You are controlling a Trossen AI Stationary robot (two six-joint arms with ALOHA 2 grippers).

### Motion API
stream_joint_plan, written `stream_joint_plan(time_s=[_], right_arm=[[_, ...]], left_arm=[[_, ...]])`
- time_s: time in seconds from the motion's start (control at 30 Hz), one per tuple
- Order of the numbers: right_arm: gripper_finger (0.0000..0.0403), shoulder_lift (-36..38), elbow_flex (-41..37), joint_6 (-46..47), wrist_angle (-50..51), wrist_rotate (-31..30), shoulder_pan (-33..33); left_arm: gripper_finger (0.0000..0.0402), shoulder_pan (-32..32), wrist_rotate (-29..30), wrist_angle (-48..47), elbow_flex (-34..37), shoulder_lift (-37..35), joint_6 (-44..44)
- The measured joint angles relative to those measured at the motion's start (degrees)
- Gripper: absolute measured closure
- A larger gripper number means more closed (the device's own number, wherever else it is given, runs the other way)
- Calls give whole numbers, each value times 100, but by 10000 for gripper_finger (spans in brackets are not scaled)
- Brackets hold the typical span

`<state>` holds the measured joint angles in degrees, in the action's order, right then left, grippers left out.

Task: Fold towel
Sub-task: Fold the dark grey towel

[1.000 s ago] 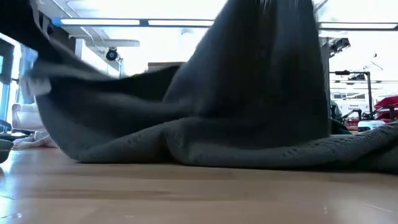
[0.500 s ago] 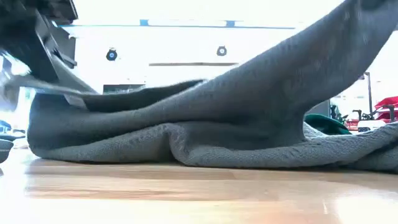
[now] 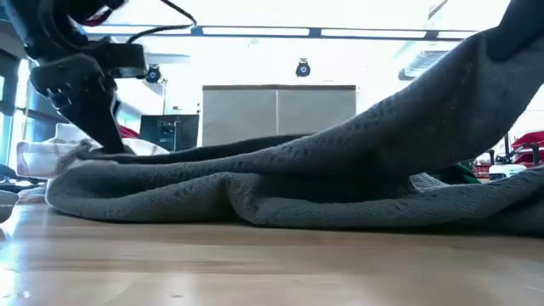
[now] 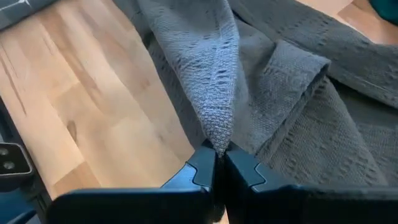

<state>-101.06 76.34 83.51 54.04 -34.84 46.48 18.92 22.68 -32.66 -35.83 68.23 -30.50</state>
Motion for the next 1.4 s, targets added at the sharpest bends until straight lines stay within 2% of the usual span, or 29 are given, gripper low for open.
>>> stream_joint_plan(time_s=[0.17,0.33,0.73,0.97,1.17,1.4], right_arm=[[403,2,0,-62,-15,-175,2],[403,2,0,-64,-51,-227,2],[403,2,0,-149,-77,-414,2],[403,7,0,-149,-118,-441,2],[403,9,0,-123,-223,-443,2],[403,11,0,-145,-298,-443,2]], left_arm=[[247,312,48,82,-419,-108,1169],[234,939,82,-14,-521,-117,1933],[231,1900,193,-138,-507,140,1752],[191,1861,47,172,-457,978,1718],[166,2050,1184,271,-458,1586,2081],[165,2096,1482,216,-464,2257,2465]])
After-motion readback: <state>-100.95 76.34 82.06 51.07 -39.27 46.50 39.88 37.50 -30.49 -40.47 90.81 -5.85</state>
